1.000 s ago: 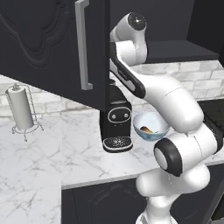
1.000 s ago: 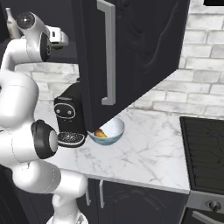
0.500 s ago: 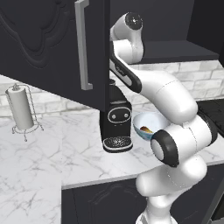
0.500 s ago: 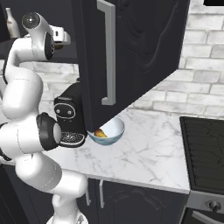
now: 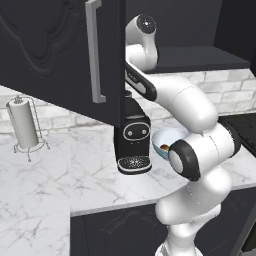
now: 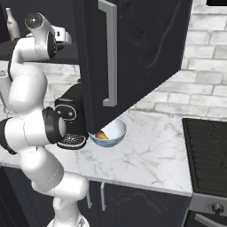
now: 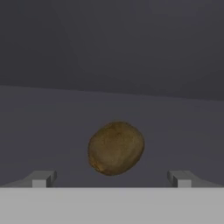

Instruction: Open the cabinet. Pick the kiwi and pear from the cabinet and place them into the bowl. Then close the cabinet.

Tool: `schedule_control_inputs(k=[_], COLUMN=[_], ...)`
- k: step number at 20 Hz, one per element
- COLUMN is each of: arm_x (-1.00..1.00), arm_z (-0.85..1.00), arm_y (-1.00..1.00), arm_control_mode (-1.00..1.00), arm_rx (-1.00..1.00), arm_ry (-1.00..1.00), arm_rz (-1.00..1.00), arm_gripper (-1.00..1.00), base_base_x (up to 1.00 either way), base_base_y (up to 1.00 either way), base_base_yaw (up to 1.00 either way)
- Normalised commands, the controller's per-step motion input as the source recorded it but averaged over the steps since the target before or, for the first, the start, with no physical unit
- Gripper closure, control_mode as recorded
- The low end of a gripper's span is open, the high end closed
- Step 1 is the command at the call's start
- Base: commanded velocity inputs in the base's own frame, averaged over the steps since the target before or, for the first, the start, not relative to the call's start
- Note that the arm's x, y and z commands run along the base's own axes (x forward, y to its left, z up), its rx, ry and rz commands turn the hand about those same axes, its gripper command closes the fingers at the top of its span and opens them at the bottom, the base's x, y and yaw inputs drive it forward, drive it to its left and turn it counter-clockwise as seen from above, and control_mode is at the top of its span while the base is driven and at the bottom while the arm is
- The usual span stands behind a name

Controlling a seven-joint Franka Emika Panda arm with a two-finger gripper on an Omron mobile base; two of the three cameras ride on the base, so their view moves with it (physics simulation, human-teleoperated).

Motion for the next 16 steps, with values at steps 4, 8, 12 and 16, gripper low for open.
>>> schedule_control_inputs(k=[4,8,12,16], arm_x=[0.19,0.17,0.3,0.34], arm_z=[-0.17,-0.14,-0.06,-0.09], arm_y=[0.07,0.04,0.09,0.12], arm_control_mode=[-1.0,-1.0,-1.0,-1.0], arm_rx=[0.03,0.03,0.01,0.0], arm_ry=[0.07,0.05,0.04,0.03], arm_rz=[-0.02,-0.02,-0.02,-0.02], arm_gripper=[-1.0,-1.0,-1.0,-1.0], base_base_x=[0.0,0.0,0.0,0.0], base_base_y=[0.0,0.0,0.0,0.0], base_base_yaw=[0.0,0.0,0.0,0.0])
